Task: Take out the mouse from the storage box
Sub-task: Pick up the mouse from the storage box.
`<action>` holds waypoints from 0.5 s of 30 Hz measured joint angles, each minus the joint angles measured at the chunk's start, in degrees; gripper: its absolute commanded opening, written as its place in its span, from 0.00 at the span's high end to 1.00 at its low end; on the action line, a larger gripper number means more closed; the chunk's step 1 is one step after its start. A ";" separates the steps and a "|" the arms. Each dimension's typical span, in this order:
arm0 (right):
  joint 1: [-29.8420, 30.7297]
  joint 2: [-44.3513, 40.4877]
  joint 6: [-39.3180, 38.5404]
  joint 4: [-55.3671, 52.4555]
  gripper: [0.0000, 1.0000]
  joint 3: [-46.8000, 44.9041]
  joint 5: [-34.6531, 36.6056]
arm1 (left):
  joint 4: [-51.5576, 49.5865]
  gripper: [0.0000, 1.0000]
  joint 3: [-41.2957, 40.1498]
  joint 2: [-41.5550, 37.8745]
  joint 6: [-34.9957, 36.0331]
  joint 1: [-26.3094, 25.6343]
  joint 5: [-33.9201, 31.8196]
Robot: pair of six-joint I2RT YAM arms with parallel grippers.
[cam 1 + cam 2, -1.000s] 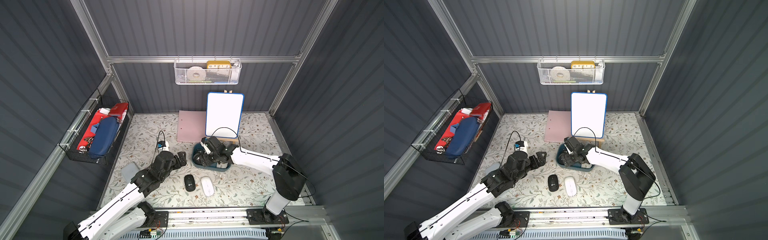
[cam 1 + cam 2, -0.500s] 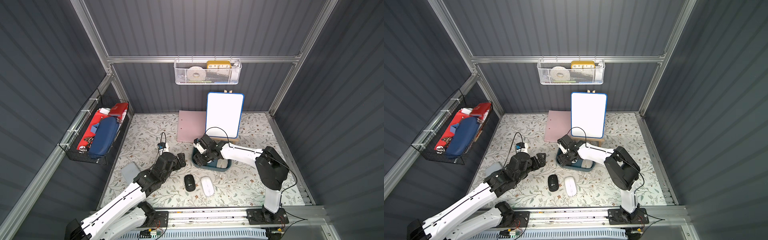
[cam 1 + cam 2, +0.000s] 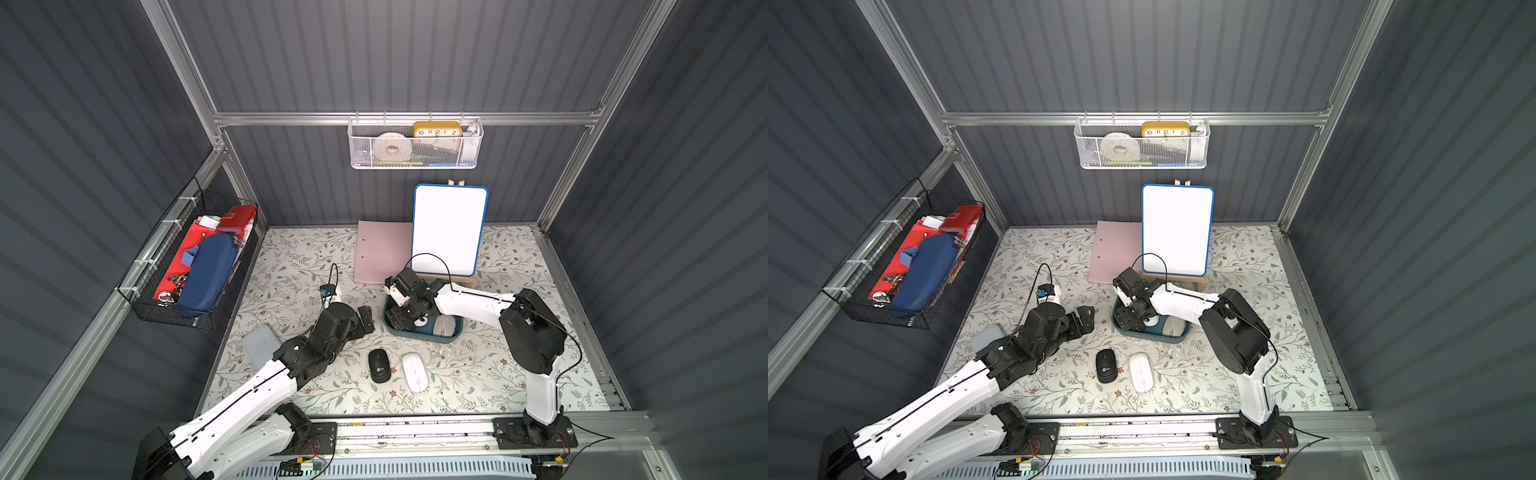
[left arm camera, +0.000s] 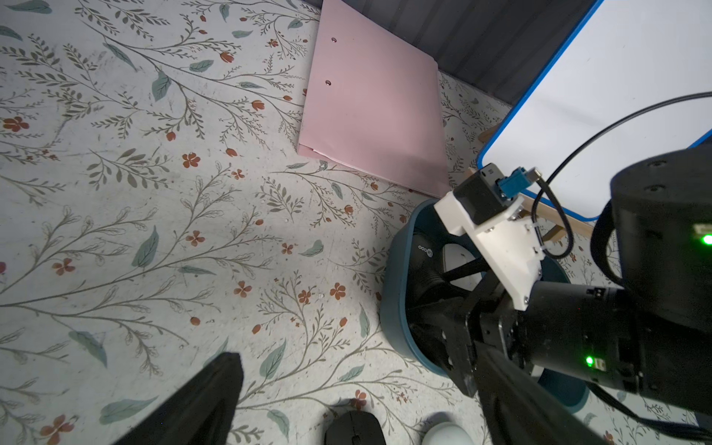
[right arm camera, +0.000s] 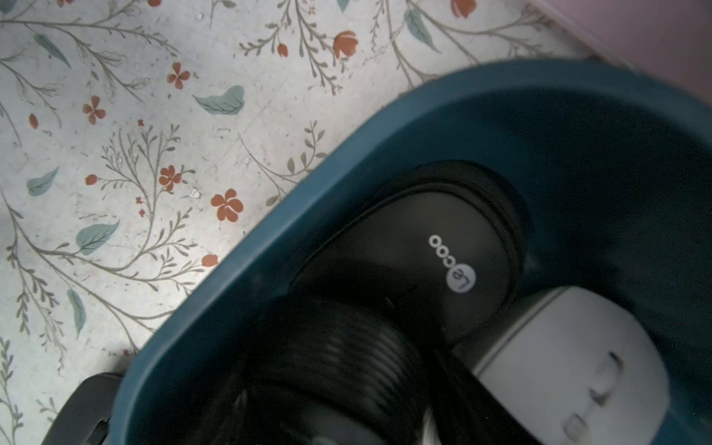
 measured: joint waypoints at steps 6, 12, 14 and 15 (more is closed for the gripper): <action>-0.04 -0.74 -0.44 0.07 0.51 -0.76 -0.42 | -0.02 0.00 0.00 0.00 0.02 0.02 -0.13; -0.02 -1.36 -0.04 0.02 0.55 -1.53 -0.92 | 0.00 0.01 0.00 0.22 0.02 0.00 -0.26; 0.00 -1.86 0.35 0.59 0.55 -2.12 -0.90 | -0.02 0.00 0.00 0.44 0.00 0.00 -0.24; 0.00 -2.32 0.48 0.90 0.54 -2.56 -0.87 | -0.02 0.01 0.00 0.50 0.02 0.00 -0.24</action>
